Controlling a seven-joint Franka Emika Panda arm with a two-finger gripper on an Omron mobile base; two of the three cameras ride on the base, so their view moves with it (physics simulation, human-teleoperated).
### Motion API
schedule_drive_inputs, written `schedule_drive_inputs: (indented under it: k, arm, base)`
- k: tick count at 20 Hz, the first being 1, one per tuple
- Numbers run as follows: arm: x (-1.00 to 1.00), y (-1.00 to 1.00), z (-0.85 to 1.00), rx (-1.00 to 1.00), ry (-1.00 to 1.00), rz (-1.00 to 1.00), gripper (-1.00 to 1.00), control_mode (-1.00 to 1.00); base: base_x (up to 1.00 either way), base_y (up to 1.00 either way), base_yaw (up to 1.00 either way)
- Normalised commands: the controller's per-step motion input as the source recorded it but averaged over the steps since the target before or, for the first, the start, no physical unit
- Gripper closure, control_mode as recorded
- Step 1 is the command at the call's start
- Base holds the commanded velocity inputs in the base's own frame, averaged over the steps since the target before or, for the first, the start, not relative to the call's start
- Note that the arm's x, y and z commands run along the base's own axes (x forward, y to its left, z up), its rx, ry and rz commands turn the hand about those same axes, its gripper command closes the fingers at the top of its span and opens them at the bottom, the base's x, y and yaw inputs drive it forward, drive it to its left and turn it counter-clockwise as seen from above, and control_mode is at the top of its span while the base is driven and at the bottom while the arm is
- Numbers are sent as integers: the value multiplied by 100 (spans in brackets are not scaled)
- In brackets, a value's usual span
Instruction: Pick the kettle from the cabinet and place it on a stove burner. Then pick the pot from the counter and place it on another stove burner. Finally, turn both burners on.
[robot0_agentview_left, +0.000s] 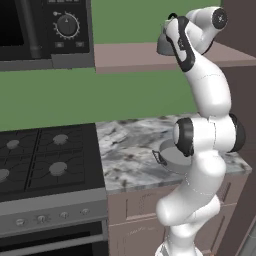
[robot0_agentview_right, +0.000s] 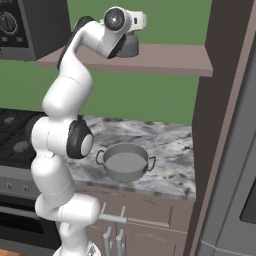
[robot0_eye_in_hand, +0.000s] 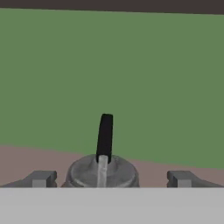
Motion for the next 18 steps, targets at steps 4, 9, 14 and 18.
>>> schedule_drive_inputs:
  k: [4,9,14,18]
  arm:
    - [25,2,0,0,0,0,-100,-100]
    - [20,14,0,0,0,0,-100,-100]
    - [13,18,0,0,0,0,100,-100]
    - [5,7,0,0,0,0,100,-100]
  base:
    - [0,0,0]
    - [0,0,0]
    - [0,0,0]
    - [0,0,0]
